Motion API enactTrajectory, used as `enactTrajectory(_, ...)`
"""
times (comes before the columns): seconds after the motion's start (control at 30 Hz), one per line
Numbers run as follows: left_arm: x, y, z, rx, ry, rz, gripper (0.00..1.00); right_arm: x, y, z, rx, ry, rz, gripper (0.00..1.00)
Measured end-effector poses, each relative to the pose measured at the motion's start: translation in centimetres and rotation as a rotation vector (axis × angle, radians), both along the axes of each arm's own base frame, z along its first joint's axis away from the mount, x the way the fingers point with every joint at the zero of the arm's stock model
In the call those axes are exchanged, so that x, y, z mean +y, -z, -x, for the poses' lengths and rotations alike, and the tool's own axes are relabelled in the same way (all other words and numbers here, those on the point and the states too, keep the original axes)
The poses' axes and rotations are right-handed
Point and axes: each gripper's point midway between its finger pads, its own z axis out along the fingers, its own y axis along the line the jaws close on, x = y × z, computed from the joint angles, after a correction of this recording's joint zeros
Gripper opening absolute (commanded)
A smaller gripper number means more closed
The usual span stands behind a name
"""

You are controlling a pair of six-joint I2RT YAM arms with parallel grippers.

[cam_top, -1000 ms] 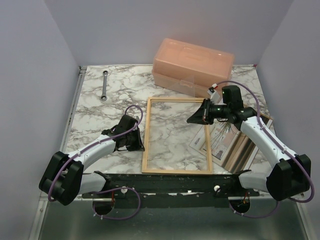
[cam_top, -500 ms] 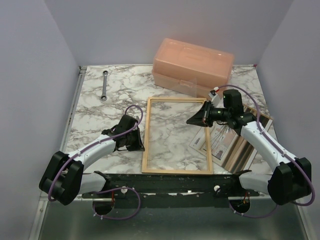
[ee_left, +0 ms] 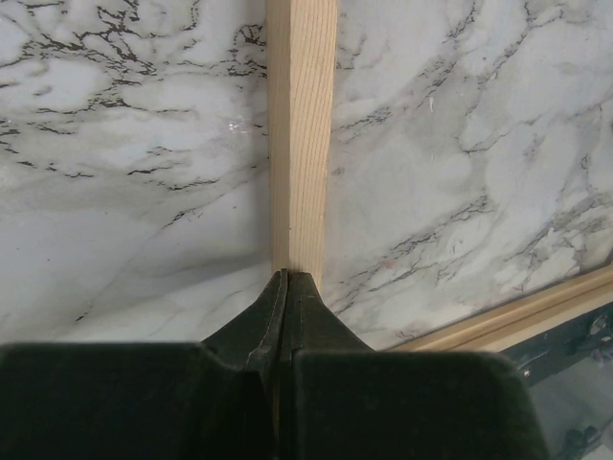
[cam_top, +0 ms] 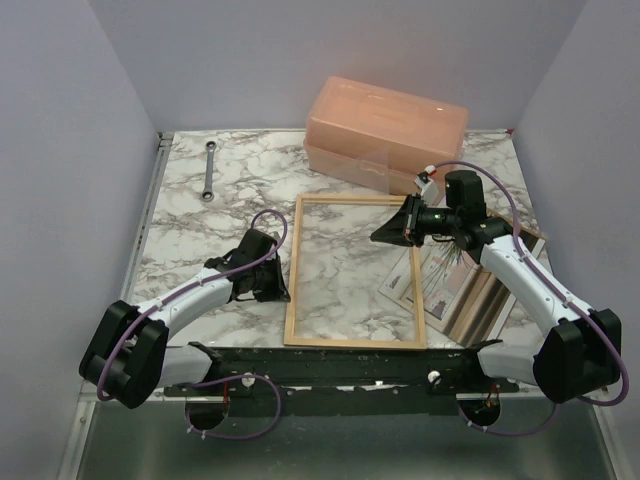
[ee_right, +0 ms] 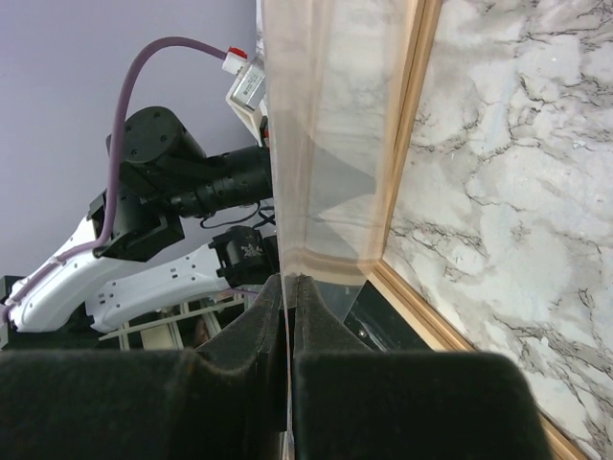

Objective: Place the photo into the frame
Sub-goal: Place the photo frame item in the photo frame.

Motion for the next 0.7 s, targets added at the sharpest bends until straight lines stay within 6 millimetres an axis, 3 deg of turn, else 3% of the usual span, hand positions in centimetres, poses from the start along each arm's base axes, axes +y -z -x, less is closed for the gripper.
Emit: enactTrajectory(0.7,-0.1,0.0,0.0,-0.001,0.003,0.001,0.00,-0.4,1.4,0.3,0.031,0.003,0.032,0.00)
